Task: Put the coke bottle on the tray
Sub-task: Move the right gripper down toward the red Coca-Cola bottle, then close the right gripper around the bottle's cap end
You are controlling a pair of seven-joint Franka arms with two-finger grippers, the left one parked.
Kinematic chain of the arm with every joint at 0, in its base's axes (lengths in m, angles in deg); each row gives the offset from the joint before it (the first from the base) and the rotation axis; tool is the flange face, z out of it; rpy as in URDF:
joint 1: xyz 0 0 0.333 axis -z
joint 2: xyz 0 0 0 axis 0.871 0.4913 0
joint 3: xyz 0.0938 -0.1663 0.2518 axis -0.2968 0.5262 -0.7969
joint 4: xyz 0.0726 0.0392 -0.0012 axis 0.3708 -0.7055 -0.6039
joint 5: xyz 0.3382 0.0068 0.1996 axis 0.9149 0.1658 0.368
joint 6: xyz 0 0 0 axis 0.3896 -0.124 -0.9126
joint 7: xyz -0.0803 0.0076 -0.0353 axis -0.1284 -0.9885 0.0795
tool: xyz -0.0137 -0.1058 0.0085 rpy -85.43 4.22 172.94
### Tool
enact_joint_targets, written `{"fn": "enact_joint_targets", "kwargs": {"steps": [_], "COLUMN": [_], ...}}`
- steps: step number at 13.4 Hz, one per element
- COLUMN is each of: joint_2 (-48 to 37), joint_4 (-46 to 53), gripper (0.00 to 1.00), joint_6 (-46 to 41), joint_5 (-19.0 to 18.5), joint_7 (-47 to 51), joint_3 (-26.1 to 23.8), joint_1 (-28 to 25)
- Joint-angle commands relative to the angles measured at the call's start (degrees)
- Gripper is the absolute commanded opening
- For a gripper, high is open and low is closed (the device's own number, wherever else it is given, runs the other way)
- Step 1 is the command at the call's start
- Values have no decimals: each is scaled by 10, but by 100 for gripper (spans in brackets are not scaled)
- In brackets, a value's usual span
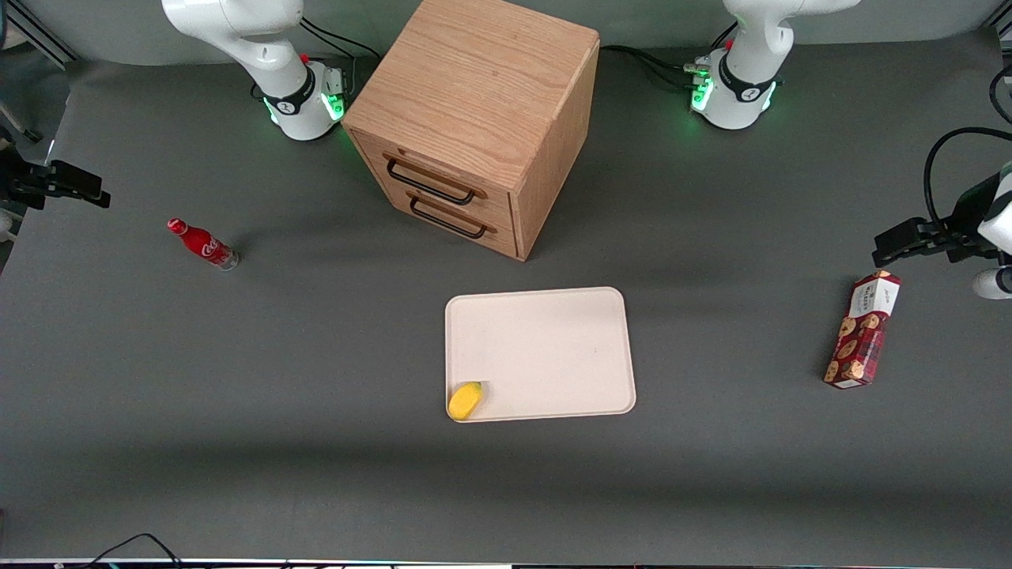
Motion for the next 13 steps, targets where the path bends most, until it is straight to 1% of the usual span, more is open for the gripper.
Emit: {"fn": "enact_joint_targets", "kwargs": {"steps": [1,3,5,6,8,11,12,13], "joint_2": [-79,-72,-61,-51,-39,-34,-34,-34], "joint_4": [-234,-313,-373,-385,-405,-407,-407,-407], "gripper": [100,100,100,100,100,100,97,88], "joint_6": [178,274,362,383,418,422,422,422], "joint_5": [-16,-16,-16,-16,-17,-53,-54,-54], "joint_7": [-36,-48,-47,-47,-50,-54,-60,-65], "joint_3": [41,70,73,74,75,76,76,78], "joint_1": [-3,-3,-2,-1,5,15,16,17]}}
